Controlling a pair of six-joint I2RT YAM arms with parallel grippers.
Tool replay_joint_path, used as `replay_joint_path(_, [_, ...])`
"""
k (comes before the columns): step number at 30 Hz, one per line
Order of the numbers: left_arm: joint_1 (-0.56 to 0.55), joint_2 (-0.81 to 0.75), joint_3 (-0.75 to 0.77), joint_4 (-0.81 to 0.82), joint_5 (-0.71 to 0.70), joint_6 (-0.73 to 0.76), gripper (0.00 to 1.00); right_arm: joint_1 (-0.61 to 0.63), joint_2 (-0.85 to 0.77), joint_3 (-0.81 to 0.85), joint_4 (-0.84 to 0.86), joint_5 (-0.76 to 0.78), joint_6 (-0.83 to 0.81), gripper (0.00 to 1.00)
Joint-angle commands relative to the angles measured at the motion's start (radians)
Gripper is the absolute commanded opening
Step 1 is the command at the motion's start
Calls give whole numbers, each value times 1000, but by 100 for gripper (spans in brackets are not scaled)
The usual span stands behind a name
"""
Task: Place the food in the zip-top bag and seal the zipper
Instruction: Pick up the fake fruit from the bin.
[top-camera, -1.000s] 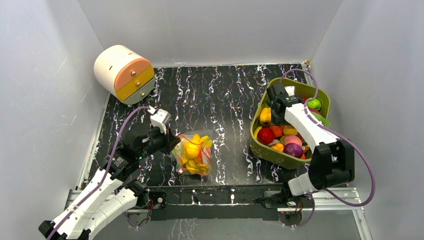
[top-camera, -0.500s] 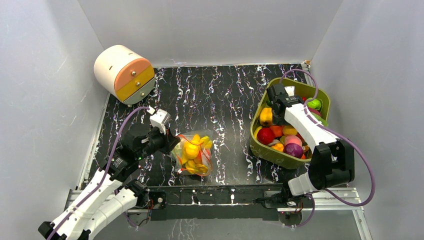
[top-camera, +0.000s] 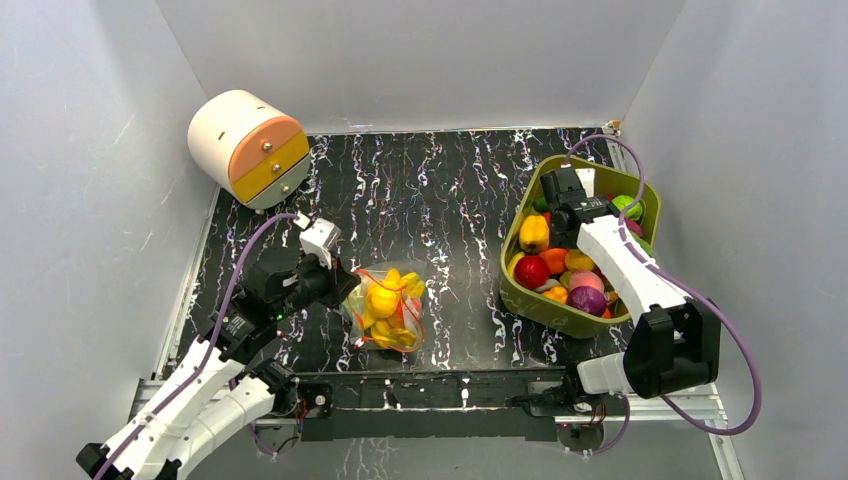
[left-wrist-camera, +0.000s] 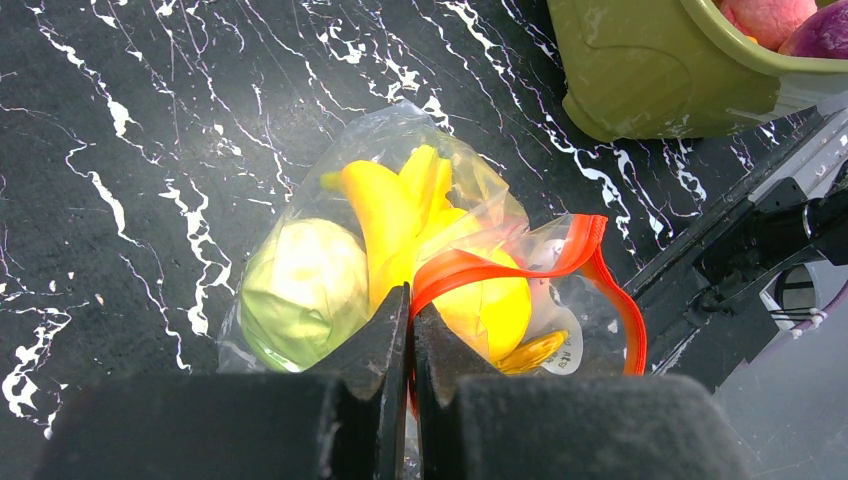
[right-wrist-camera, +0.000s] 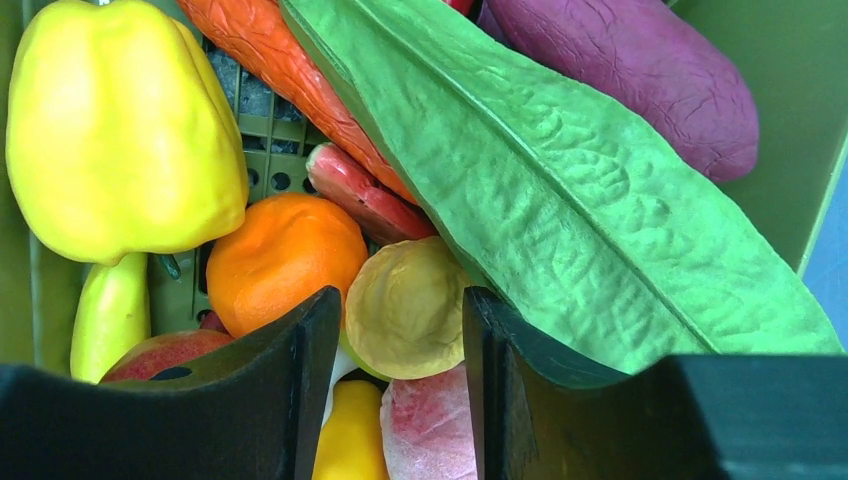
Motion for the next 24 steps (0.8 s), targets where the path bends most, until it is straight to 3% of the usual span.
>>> replay_joint_path(1, [-3, -14, 0, 5, -16, 8, 0, -3, -14, -4, 45, 0, -9, 46])
replay_joint_path(5, [-1, -14, 0, 6, -15, 7, 0, -3, 38, 8, -6, 36, 27, 62])
replay_joint_path(11, [-1, -14, -1, 5, -16, 8, 0, -4, 104, 89, -114, 29, 80, 69])
replay_joint_path(24, [-2, -23, -2, 9, -18, 11, 0, -4, 166, 129, -171, -40, 120, 77])
